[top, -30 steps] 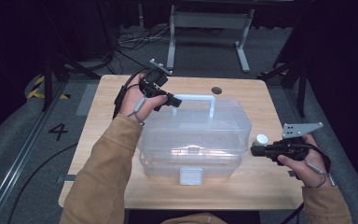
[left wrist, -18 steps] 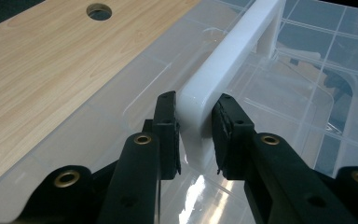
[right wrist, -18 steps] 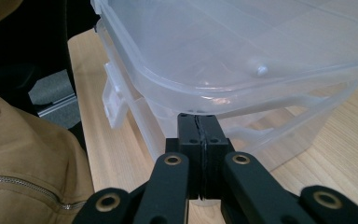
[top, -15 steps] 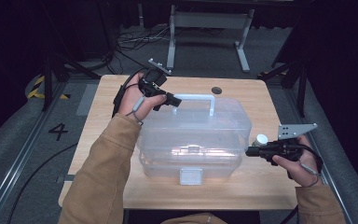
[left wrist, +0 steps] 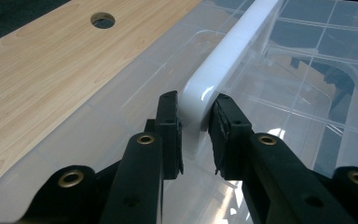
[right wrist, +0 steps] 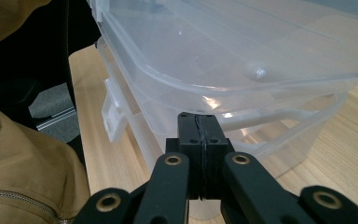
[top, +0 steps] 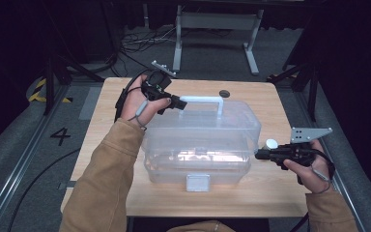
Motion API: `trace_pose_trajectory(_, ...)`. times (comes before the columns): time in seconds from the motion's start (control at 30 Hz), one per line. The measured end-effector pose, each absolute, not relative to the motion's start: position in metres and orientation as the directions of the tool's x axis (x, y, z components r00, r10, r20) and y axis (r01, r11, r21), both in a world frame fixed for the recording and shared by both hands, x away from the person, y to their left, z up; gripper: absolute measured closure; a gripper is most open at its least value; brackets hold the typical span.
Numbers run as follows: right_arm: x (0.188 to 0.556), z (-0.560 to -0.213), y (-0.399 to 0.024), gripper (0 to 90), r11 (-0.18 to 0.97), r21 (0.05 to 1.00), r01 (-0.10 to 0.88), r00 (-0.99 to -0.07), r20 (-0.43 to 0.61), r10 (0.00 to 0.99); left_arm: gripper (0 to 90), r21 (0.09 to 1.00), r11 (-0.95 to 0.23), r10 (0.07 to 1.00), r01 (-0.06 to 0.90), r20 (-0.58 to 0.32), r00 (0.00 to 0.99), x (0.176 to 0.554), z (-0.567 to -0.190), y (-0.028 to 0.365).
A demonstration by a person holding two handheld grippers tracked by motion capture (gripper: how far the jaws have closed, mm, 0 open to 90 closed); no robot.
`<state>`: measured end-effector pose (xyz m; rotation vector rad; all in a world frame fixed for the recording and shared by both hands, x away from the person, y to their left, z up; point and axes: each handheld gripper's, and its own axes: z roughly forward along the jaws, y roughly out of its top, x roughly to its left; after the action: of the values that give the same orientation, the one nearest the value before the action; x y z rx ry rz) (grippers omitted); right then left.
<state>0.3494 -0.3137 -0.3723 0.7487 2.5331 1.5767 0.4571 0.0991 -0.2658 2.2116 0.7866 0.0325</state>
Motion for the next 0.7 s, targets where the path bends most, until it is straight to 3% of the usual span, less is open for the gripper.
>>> trace_pose_trajectory(0.17, 0.349, -0.372, -0.313, 90.0, 0.359, 0.859, 0.364, -0.88, 0.19, 0.436, 73.9, 0.687, -0.5, 0.54, 0.528, -0.23, 0.81, 0.456, -0.266, 0.101)
trace_pose_trajectory(0.23, 0.349, -0.371, -0.313, 90.0, 0.36, 0.86, 0.362, -0.879, 0.186, 0.439, 65.9, 0.702, -0.486, 0.539, 0.52, -0.229, 0.811, 0.453, -0.264, 0.102)
trace_pose_trajectory(0.33, 0.349, -0.37, -0.313, 90.0, 0.36, 0.863, 0.355, -0.879, 0.177, 0.442, 63.5, 0.717, -0.477, 0.547, 0.509, -0.211, 0.81, 0.448, -0.259, 0.107)
trace_pose_trajectory(0.5, 0.35, -0.367, -0.313, 90.0, 0.359, 0.866, 0.347, -0.88, 0.168, 0.445, 63.2, 0.753, -0.442, 0.558, 0.488, -0.196, 0.807, 0.437, -0.249, 0.12)
trace_pose_trajectory(0.7, 0.352, -0.364, -0.31, 90.0, 0.347, 0.877, 0.333, -0.88, 0.157, 0.448, 68.9, 0.776, -0.42, 0.553, 0.47, -0.192, 0.811, 0.418, -0.237, 0.13)
